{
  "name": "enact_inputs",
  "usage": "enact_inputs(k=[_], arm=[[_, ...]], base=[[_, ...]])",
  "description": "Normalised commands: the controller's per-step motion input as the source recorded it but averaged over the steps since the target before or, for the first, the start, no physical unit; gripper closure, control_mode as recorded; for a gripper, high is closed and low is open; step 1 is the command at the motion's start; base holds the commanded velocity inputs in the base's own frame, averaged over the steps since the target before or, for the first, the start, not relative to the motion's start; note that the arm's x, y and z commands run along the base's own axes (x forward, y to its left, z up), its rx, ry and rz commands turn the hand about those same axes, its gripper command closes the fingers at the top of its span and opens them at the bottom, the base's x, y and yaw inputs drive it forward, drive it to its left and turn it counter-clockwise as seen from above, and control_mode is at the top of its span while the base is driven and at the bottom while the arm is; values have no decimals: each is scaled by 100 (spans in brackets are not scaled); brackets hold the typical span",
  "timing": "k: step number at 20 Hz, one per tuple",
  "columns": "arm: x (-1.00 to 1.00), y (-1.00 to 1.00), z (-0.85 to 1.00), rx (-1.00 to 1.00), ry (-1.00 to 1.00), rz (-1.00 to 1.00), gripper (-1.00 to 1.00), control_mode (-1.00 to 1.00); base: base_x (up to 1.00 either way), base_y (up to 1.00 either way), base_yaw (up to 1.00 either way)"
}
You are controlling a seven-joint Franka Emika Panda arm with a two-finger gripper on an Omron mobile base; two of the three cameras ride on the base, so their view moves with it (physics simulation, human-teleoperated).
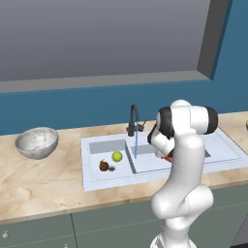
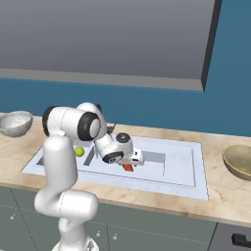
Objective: Pick the pears from the sink and place them in one bowl. Place the sweet potato in the other bowl. Then turn off the sink faucet.
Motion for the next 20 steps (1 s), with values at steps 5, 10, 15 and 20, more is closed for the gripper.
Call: enact_inputs(k=[5, 10, 15, 20], arm=[[22, -10, -39, 0, 6, 0, -100, -100], [12, -3, -39, 0, 15, 0, 100, -100], [0, -11, -46, 0, 22, 0, 100, -100], [-5, -19, -24, 0, 14, 0, 100, -100]], base=[[0, 0, 0], [0, 0, 0], [0, 0, 0], [0, 0, 0]])
